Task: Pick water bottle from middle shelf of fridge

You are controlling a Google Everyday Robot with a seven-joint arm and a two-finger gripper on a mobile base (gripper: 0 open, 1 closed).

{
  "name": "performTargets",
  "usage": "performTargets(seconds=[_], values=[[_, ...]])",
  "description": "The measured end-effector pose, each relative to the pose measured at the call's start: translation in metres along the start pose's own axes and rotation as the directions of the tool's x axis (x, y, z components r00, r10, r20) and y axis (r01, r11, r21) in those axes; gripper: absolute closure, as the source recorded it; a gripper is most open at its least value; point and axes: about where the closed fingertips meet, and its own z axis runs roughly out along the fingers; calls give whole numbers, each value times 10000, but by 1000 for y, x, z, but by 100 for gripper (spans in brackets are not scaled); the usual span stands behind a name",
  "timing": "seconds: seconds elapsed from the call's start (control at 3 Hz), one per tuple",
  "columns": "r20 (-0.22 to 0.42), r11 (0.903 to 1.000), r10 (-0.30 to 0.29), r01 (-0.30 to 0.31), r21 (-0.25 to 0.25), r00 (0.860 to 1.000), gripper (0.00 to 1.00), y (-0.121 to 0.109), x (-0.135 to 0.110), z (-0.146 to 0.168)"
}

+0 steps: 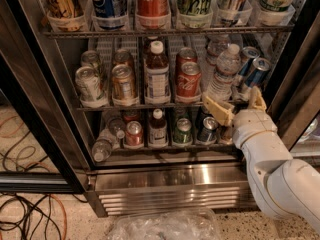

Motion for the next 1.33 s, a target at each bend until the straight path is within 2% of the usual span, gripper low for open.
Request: performTargets(seconds=[0.33, 0.67, 1.33], values=[[0, 10000, 0, 0, 0, 10000, 41, 0, 0, 0], [0, 10000, -2, 2, 0, 10000, 48, 0, 0, 0], [-10, 10000, -69, 69, -6, 10000, 44, 1, 0, 1]])
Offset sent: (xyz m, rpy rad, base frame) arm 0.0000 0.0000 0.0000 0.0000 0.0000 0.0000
